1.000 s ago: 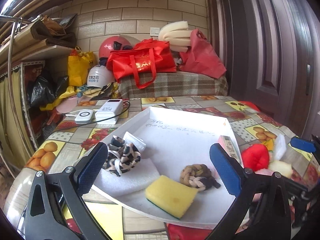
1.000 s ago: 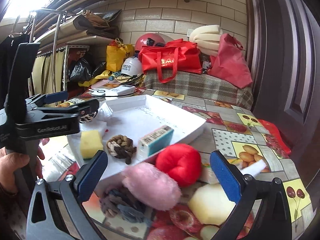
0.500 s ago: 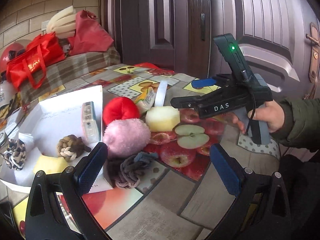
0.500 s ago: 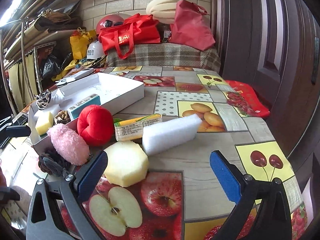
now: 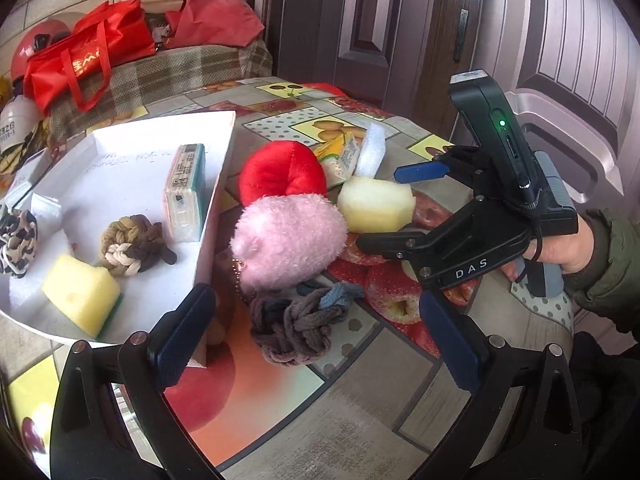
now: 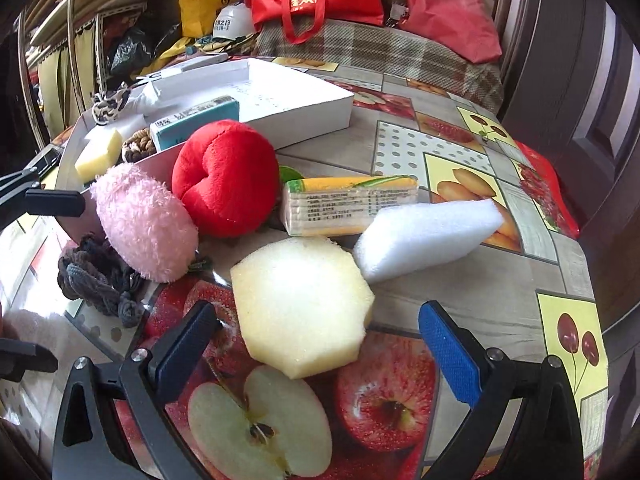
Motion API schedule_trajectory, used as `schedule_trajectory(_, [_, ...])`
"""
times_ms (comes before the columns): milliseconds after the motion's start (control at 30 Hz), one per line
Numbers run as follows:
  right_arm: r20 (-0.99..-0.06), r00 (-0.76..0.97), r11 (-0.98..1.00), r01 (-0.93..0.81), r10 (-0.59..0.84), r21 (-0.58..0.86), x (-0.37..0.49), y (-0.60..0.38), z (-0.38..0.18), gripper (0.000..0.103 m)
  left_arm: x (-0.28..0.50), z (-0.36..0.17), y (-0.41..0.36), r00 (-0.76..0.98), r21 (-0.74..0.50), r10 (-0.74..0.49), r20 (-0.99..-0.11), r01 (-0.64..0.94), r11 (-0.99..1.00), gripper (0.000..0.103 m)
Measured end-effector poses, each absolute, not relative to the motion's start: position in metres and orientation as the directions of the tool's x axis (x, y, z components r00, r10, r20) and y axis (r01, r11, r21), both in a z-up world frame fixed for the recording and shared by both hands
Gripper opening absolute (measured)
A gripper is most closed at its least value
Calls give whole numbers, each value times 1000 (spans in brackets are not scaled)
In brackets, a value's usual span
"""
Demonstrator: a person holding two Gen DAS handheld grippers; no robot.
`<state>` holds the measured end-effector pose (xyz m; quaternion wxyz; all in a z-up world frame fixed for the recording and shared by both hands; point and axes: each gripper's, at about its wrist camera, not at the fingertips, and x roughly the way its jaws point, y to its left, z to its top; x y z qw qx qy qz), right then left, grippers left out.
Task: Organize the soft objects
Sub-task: 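Grasp the grey-blue knotted rope toy with the left tool while the right tool grasps the pale yellow foam disc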
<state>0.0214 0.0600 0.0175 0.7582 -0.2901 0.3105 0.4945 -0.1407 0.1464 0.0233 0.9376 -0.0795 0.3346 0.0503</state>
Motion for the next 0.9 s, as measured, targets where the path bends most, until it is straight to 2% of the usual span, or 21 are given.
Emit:
schedule_trajectory(133, [-761,305,322,-937,573,-134,18,64,17,94,-142,23,140,774,-94,23,-633,-107,990,103])
schedule_trajectory(233, [-768,286,316,-942,574,-114,21,65,16,83,-134,20,118,751,-36,4,-661,-37,999,103])
schedule_trajectory(367, [-768,275,325,-941,578,-91,24,63,17,72,-123,10,111,697,40,92,-711,-91,995,103])
schedule_trajectory(567, [-772,270,343,-937,576,-72,28,63,17,72,-131,11,133,719,-50,68,-692,-142,989,103])
schedule_trajectory(900, [-780,257,346,-937,571,-55,31,64,16,74,-113,3,130,666,-7,120,-736,-184,983,100])
